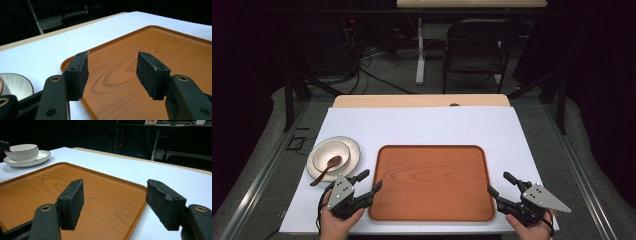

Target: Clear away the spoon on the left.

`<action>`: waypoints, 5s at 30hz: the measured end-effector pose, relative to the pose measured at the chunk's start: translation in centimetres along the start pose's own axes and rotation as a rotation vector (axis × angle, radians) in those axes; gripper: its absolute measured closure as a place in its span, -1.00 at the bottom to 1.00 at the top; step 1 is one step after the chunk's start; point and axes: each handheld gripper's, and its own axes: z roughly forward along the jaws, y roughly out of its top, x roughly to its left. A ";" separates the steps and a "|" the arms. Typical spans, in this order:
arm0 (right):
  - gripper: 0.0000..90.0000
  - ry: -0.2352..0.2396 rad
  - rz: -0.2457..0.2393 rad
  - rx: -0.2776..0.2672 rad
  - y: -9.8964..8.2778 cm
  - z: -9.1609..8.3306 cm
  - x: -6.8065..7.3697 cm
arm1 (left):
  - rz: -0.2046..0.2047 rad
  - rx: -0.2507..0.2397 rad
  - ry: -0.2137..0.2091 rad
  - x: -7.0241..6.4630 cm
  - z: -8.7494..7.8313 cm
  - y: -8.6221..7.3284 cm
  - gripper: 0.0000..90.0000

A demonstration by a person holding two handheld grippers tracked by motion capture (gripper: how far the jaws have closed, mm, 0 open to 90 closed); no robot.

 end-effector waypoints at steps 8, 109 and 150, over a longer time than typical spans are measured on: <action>-0.31 0.002 -0.020 0.000 0.0 0.2 0.1 | -0.044 -0.004 -0.005 0.5 -0.3 -0.1 -0.05; -0.58 0.049 -0.034 0.034 -0.3 0.4 0.3 | -0.384 0.206 0.490 8.0 -6.6 -1.0 1.00; -0.58 0.046 -0.036 0.053 -0.5 0.6 0.3 | -0.413 0.175 0.632 12.5 -6.7 -0.9 0.96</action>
